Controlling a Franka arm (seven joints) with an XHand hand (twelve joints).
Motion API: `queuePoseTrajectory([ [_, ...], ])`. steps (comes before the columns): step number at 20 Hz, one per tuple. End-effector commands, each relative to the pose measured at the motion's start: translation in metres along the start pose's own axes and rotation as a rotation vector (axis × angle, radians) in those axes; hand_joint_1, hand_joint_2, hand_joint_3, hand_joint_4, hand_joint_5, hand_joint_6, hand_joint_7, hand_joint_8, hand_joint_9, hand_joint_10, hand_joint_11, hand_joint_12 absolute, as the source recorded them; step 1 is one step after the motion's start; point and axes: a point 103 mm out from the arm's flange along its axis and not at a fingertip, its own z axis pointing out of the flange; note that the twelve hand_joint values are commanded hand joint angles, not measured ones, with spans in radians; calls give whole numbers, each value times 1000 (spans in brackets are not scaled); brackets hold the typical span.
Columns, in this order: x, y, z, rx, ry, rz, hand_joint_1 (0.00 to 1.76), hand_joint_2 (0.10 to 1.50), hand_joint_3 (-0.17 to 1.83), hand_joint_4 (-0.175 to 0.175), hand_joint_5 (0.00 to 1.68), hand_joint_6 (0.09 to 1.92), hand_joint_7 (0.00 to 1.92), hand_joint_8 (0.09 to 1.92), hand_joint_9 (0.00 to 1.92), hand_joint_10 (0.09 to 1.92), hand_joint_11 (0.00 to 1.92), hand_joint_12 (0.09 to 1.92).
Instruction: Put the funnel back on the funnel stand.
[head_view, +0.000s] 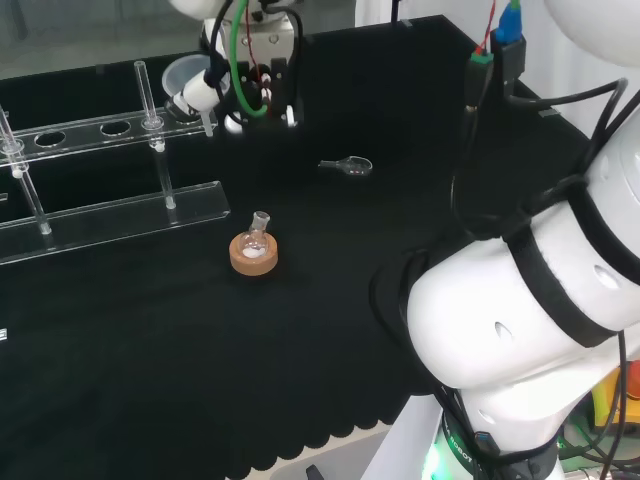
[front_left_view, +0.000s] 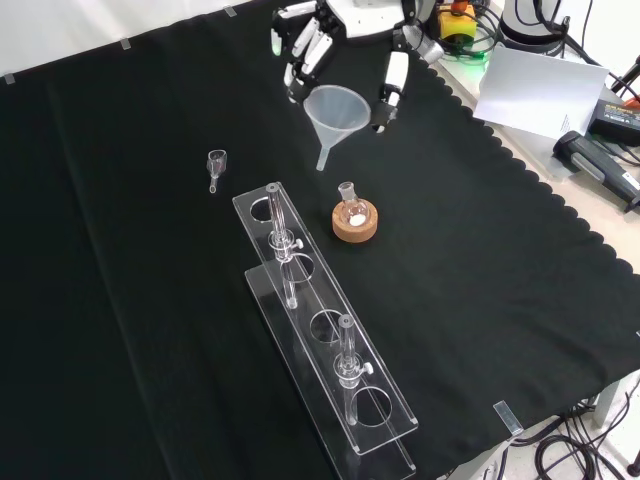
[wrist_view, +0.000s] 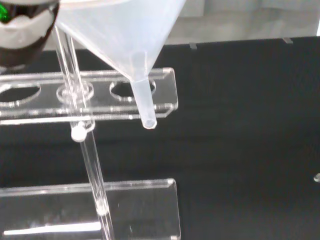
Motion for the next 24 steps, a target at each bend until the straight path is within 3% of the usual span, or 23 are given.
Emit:
queuePoseTrajectory([
  [1,-10,21,-4,-8,27,17,870,501,560,93,852,169,1207,87,858,270,0,1412],
  [3,-21,27,-4,1,87,11,869,501,561,94,853,171,1209,87,858,269,0,1412],
  [6,-1,43,3,15,164,2,869,501,562,94,855,173,1211,87,858,269,0,1412],
  [13,-11,70,6,18,247,-20,869,501,565,95,858,178,1211,87,860,268,0,1412],
  [17,-11,87,10,20,247,-39,869,501,567,96,859,181,1212,87,861,267,0,1412],
  [24,0,103,14,3,176,-51,868,501,570,96,860,185,1214,87,862,265,0,1411],
])
